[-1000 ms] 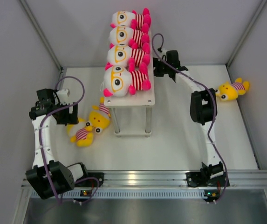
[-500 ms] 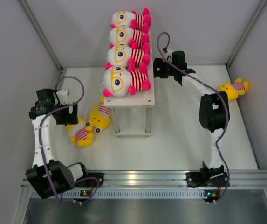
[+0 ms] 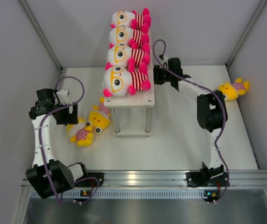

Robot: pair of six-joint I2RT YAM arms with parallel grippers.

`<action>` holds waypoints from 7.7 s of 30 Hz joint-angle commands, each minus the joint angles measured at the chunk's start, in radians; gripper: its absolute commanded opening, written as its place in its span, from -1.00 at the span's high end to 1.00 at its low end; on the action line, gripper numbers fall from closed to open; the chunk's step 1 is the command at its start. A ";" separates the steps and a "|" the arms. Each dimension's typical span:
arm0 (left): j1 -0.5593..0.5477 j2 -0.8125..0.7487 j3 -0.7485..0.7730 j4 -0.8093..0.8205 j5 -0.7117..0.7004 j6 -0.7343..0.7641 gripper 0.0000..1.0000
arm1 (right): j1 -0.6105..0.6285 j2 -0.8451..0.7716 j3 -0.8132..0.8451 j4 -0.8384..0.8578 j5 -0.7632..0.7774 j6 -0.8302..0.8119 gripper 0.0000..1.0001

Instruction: Place and organize the stuffed toys onto the shelf

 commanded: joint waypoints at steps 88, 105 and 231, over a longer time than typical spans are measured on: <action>-0.013 -0.025 -0.010 0.037 0.187 0.037 -0.79 | -0.267 -0.798 -0.834 0.308 0.683 0.726 1.00; -0.015 -0.043 -0.022 0.037 0.184 0.040 -0.79 | 0.190 -0.485 -0.644 0.491 0.732 0.790 1.00; -0.308 0.227 -0.117 0.515 0.069 -0.152 -0.49 | 0.155 -0.467 -0.710 0.637 0.825 0.600 -0.24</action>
